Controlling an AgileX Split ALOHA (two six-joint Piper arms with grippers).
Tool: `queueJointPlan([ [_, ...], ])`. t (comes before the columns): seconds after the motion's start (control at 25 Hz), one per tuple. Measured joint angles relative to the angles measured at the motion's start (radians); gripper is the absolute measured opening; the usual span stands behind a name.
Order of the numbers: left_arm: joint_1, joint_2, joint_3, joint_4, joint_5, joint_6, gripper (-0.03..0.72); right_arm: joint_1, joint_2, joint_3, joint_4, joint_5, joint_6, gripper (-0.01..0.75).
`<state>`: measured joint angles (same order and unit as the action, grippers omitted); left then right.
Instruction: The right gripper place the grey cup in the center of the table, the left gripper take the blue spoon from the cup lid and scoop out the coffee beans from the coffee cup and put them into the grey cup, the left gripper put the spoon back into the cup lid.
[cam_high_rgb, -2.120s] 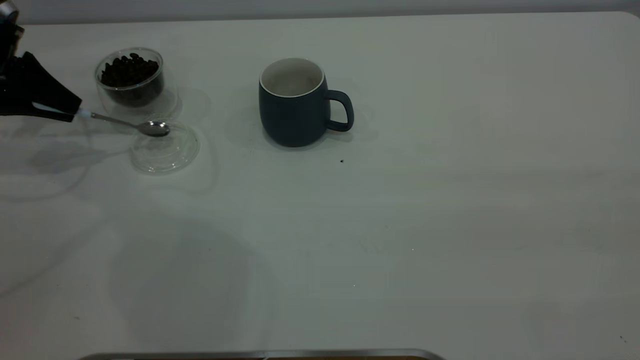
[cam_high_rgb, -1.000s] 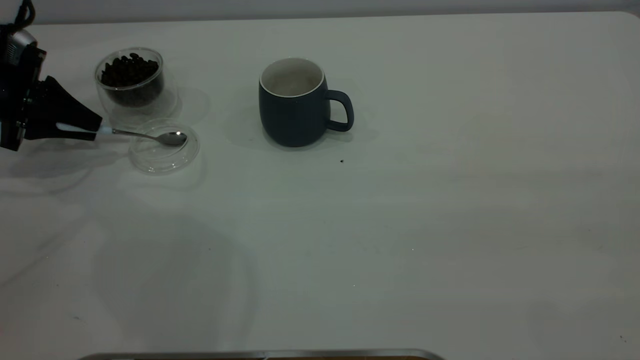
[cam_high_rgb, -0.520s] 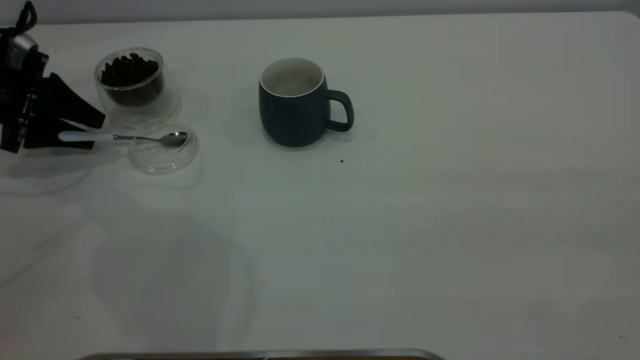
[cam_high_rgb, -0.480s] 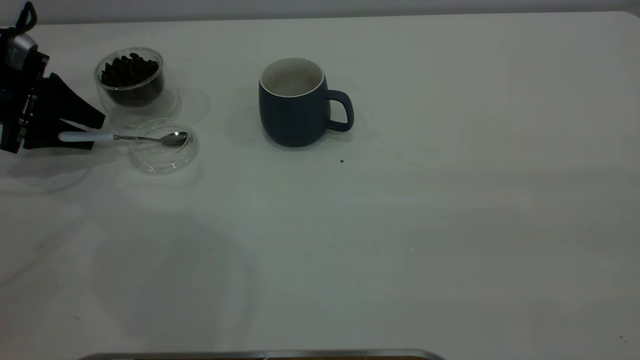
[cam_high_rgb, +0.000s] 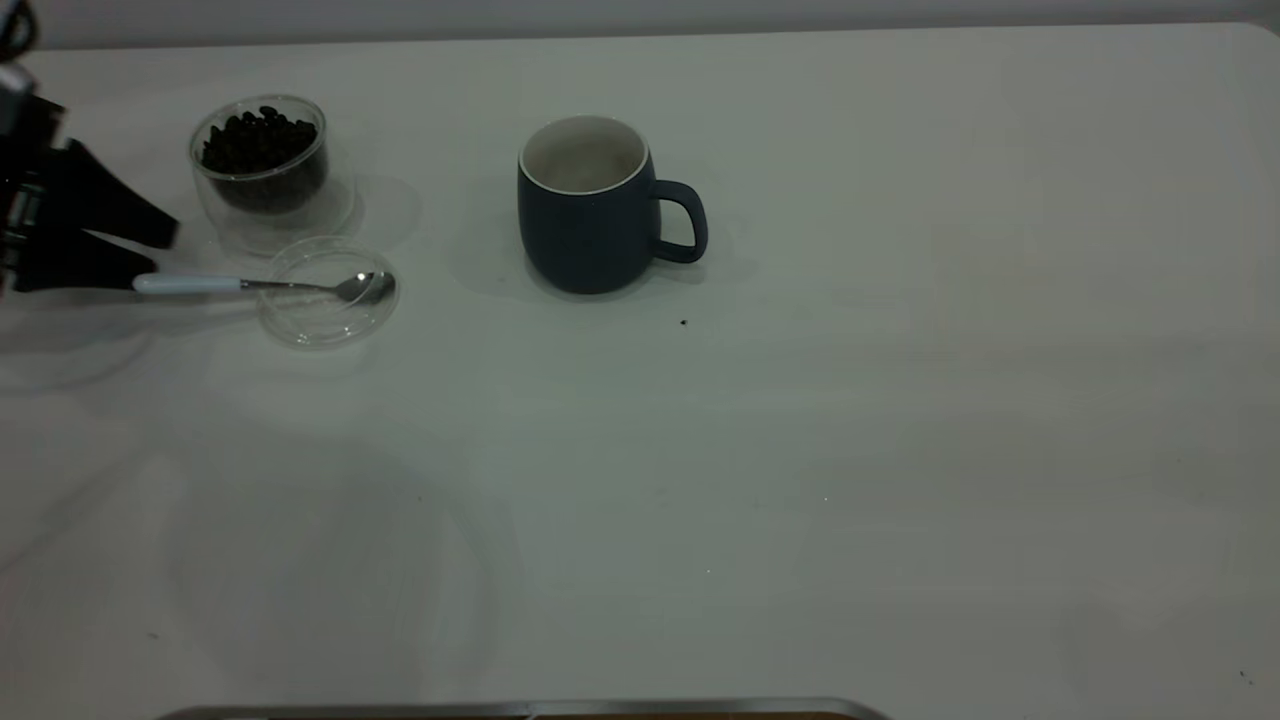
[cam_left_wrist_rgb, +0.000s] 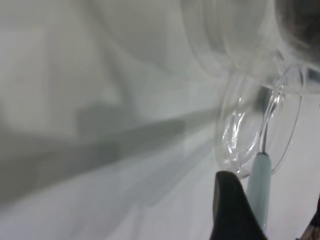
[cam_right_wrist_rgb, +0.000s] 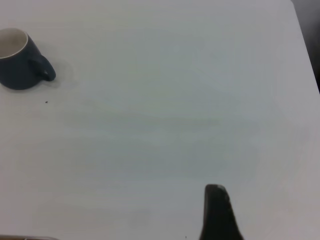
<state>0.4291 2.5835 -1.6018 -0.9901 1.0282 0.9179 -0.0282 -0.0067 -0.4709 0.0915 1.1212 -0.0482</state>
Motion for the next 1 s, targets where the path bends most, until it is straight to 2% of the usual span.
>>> queueJointPlan([
  [0.12,0.047,-0.027,-0.016,-0.002,0.013,0.000,0.472,0.000,0.000,0.000,0.000,0.000,0.000,0.530],
  [0.28,0.089,-0.112,-0.048,-0.043,0.095,-0.006,0.473,0.000,0.000,0.000,0.000,0.000,0.000,0.530],
  [0.48,0.076,-0.317,-0.064,-0.078,0.125,-0.070,0.473,0.000,0.000,0.000,0.000,0.000,0.000,0.530],
  [0.6,0.047,-0.498,-0.064,0.028,0.077,-0.168,0.473,0.000,0.000,0.000,0.000,0.000,0.000,0.530],
  [0.68,0.014,-0.607,-0.064,0.191,0.056,-0.265,0.467,0.000,0.000,0.000,0.000,0.000,0.000,0.530],
  [0.8,-0.074,-0.752,-0.064,0.469,0.070,-0.455,0.455,0.000,0.000,0.000,0.000,0.000,0.000,0.530],
  [0.92,-0.220,-0.863,-0.064,0.709,0.124,-0.574,0.450,0.000,0.000,0.000,0.000,0.000,0.000,0.530],
  [1.0,-0.315,-0.929,-0.063,0.808,0.137,-0.608,0.448,0.000,0.000,0.000,0.000,0.000,0.000,0.530],
])
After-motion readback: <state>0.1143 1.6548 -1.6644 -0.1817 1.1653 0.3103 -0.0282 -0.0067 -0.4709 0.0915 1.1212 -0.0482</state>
